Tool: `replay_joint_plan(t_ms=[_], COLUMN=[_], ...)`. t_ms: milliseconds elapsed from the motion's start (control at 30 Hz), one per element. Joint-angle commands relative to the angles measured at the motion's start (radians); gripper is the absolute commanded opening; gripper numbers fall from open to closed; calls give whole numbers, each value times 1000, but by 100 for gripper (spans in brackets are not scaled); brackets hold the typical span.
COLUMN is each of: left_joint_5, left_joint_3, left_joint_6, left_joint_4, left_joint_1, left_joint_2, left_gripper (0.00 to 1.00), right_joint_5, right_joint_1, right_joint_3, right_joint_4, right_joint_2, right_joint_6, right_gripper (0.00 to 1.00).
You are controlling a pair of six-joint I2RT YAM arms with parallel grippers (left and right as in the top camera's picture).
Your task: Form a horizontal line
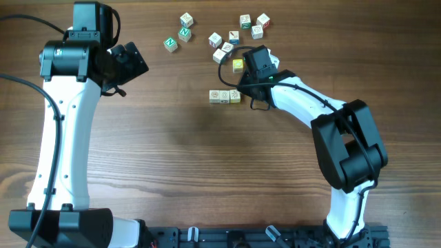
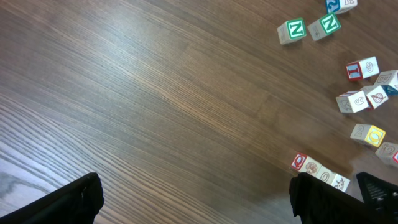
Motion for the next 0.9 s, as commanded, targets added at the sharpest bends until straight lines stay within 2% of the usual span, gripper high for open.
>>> replay_joint_plan(t_ms=[0,233,867], left_joint_5=[5,5,5], left_joint_3=[-2,-2,-2], left_joint_6=[-9,-9,-9], left_joint_4=[0,0,0], left_joint_1=[3,4,3], left_joint_2=[-5,-5,-5], left_gripper=[100,100,100], right_joint_5=[-29,-38,-99], right_joint_1=[3,3,3], right_joint_3=[-11,-11,-11], right_joint_4=[30,67,10], right_joint_2=[23,23,23], right_joint_6=[-21,-22,-71], right_gripper=[5,4,4])
